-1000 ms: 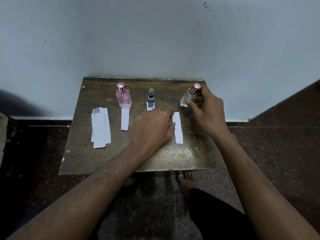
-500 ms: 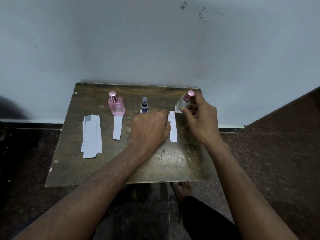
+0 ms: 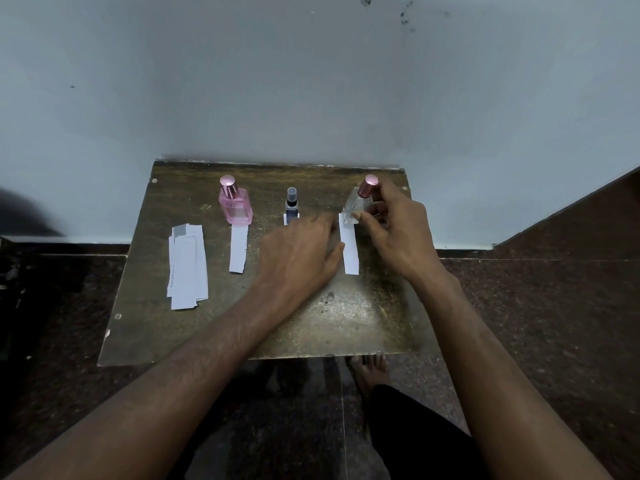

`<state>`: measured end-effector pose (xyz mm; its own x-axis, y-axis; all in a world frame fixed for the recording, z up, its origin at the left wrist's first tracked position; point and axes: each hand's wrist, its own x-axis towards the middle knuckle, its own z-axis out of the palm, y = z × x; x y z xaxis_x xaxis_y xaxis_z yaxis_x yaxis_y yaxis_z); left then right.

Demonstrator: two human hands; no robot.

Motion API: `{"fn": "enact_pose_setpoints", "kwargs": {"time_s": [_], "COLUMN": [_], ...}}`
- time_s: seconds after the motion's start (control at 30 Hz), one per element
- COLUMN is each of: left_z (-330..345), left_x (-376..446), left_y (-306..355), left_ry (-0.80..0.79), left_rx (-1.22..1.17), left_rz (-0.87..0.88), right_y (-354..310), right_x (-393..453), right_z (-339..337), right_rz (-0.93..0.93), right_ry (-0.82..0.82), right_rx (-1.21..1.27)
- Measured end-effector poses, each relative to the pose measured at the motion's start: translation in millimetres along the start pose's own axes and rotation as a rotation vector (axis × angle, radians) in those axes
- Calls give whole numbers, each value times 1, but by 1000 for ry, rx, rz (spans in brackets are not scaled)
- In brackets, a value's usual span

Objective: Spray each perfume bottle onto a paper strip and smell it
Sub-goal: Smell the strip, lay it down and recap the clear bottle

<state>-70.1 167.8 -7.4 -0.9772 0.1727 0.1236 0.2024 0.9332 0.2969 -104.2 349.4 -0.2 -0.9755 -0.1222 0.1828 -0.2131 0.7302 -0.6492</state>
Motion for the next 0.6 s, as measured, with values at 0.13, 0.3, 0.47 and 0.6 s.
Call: {"fn": "enact_pose_setpoints", "kwargs": {"time_s": [0.13, 0.3, 0.47, 0.6], "left_z": [0, 3, 6, 6], "left_x": [-7, -6, -8, -10], "left_y": [0, 6, 3, 4], "left_ry": [-28, -41, -27, -13], "left_rx": [-35, -35, -39, -15], "left_rz": [20, 16, 3, 7], "right_y": [-1, 2, 1, 1], "right_x": [-1, -4, -3, -2], "right_z": [2, 2, 7, 8], "right_rz": [-20, -15, -37, -57], "right_ry": [-23, -12, -21, -23], "right_rx": [-19, -30, -13, -18]}}
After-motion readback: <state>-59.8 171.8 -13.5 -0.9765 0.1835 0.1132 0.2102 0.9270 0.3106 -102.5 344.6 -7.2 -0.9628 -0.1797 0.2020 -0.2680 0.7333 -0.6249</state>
